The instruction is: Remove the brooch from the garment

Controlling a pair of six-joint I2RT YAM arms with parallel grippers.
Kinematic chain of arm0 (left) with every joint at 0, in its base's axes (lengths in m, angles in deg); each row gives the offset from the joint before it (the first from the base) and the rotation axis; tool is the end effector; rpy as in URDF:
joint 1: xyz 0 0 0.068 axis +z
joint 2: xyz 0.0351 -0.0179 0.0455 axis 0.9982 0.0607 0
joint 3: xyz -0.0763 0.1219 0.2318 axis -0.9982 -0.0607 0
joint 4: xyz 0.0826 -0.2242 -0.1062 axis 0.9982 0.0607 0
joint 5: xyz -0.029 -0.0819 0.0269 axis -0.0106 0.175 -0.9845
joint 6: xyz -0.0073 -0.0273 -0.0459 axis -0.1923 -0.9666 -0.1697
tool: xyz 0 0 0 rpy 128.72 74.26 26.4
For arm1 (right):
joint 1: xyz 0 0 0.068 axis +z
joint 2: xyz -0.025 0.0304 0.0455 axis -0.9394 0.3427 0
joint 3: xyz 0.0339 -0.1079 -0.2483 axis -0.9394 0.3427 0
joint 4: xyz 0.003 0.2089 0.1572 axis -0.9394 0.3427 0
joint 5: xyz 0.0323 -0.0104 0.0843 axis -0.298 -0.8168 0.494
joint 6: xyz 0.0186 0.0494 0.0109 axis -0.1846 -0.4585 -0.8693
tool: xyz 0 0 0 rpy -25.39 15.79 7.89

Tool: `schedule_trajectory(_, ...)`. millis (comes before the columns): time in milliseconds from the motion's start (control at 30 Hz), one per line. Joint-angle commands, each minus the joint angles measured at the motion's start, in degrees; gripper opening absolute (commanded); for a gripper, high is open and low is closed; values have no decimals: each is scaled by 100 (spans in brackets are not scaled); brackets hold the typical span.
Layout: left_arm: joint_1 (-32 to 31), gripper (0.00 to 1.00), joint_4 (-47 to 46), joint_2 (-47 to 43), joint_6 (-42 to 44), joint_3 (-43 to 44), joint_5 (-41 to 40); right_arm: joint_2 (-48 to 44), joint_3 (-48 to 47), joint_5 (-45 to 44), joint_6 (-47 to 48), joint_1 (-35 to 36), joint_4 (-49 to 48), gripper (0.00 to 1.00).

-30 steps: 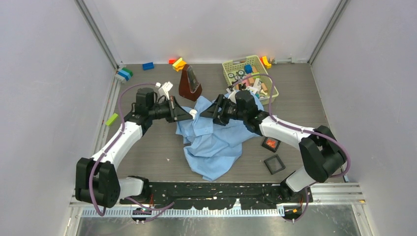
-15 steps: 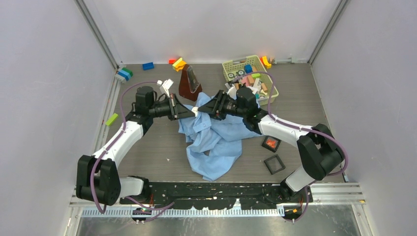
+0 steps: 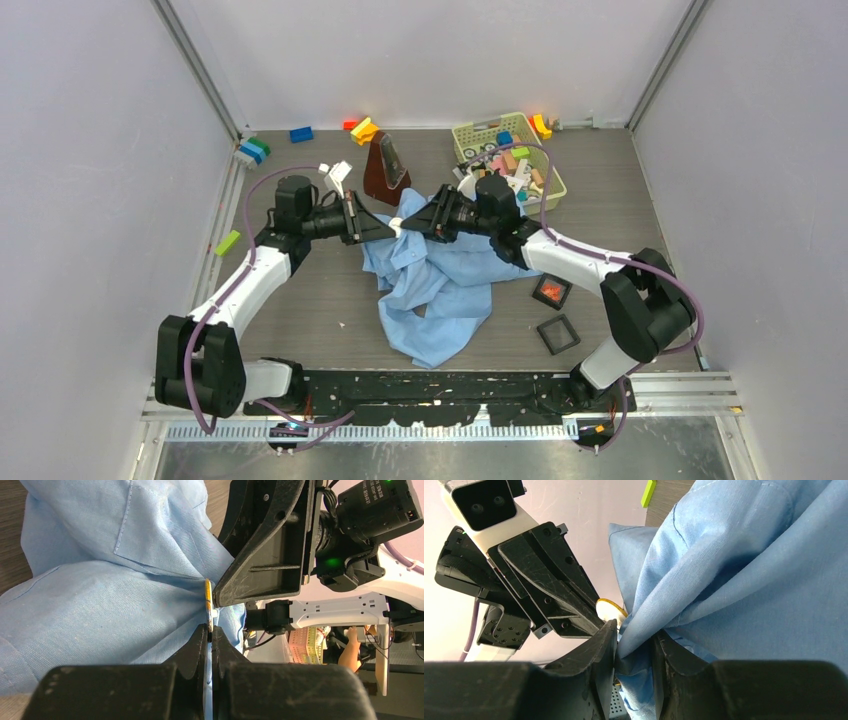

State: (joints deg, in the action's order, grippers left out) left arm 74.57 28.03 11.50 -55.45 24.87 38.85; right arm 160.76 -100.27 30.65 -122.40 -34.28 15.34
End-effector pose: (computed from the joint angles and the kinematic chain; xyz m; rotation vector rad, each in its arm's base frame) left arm 0.2642 -0.0850 0.2755 0.1326 2.1317 -1.4917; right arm 0.2805 0.2230 0.2554 0.1067 2.1664 1.6015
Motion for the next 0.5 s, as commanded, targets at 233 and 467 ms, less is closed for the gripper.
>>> schedule_trajectory(233,-10,0,-231,-28,13,80,342,170,-553,-175,762,272,872,34)
schedule_trajectory(467,-10,0,-162,-56,21,90,357,150,-770,-584,1180,361,1619,34)
